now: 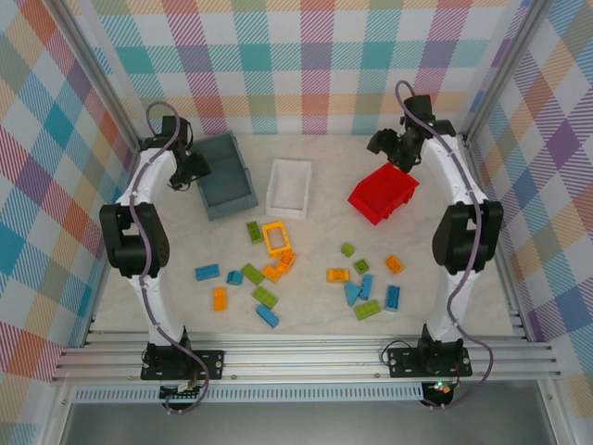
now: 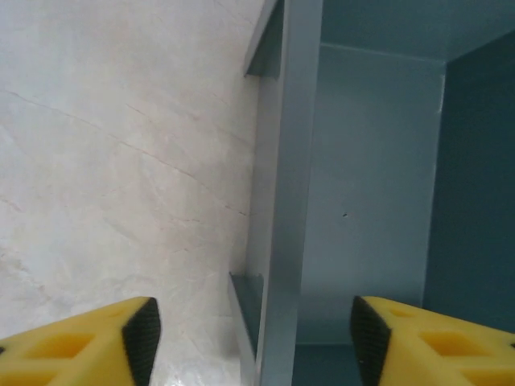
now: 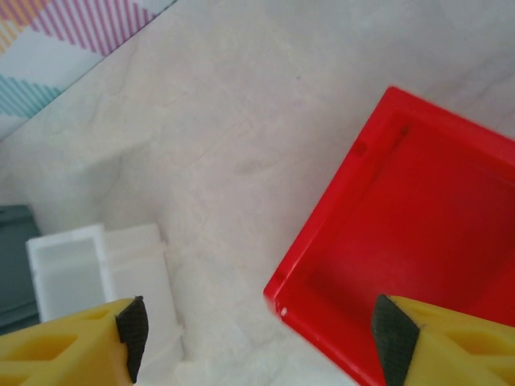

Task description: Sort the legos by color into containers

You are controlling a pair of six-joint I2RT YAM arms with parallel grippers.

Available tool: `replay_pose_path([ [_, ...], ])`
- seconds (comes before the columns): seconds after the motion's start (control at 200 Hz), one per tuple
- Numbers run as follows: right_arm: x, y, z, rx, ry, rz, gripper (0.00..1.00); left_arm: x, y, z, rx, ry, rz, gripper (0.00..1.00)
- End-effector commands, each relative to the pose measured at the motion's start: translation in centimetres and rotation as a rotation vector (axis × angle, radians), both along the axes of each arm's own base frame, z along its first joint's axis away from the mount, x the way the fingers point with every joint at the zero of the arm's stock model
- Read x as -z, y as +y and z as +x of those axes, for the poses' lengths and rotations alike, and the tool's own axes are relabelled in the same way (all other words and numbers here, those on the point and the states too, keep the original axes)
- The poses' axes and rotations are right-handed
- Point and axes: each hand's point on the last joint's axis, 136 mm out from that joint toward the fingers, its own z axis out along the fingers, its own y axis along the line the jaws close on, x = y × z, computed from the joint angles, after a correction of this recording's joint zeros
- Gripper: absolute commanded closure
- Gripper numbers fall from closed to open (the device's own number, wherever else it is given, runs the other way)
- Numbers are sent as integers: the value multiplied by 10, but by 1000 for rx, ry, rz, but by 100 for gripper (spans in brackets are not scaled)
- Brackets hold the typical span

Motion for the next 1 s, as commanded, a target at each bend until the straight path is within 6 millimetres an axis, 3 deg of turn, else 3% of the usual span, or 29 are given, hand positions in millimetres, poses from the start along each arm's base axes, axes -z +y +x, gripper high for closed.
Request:
replay_pose_path([
  [0.0, 37, -4, 1, 40, 127, -31, 28, 13, -9, 0, 86, 43, 4, 42],
  [0.09, 55, -4, 8, 47, 171, -53, 34, 19, -19, -1, 147, 55, 22, 52],
  [0.165, 58, -12, 2, 70, 186, -103, 37, 21, -25, -2, 191, 64, 44, 60],
  [0.245, 43, -19, -7, 89, 126, -123, 34, 21, -35, -3, 234, 65, 63, 69],
  [0.375, 4, -39, -33, 141, 9, -177, 30, 19, -53, -4, 294, 55, 89, 74],
  [0.46, -1, -52, -54, 178, 11, -182, 30, 18, -66, -4, 335, 49, 97, 80],
  [0.52, 7, -60, -68, 195, 42, -180, 29, 17, -78, -5, 368, 44, 96, 83],
  [0.665, 49, -68, -89, 205, 132, -139, 30, 17, -106, -6, 462, 41, 111, 88],
  [0.795, 68, -58, -80, 125, 161, -112, 31, 21, -119, -6, 484, 63, 119, 89],
  [0.995, 102, -60, -71, 38, 264, -172, 40, 20, -143, 2, 491, 50, 105, 90],
])
